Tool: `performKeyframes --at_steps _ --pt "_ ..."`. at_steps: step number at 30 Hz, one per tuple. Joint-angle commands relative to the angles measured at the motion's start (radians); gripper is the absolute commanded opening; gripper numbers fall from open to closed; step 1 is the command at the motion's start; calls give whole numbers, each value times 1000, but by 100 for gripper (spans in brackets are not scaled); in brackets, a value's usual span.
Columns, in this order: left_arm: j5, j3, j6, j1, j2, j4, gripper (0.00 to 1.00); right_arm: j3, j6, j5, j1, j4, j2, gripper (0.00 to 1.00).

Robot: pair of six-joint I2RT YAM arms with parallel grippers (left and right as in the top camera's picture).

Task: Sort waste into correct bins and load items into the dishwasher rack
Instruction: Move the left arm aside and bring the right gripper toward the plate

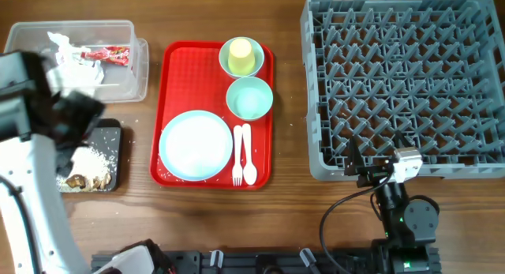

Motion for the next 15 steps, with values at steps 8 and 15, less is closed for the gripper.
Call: performKeyframes --at_steps 8,15 --pt "-6 8 5 233 0 -24 100 -1 1523 -451 -4 163 -5 100" --pt "-6 8 5 233 0 -25 100 61 1503 -262 -4 652 -2 100"
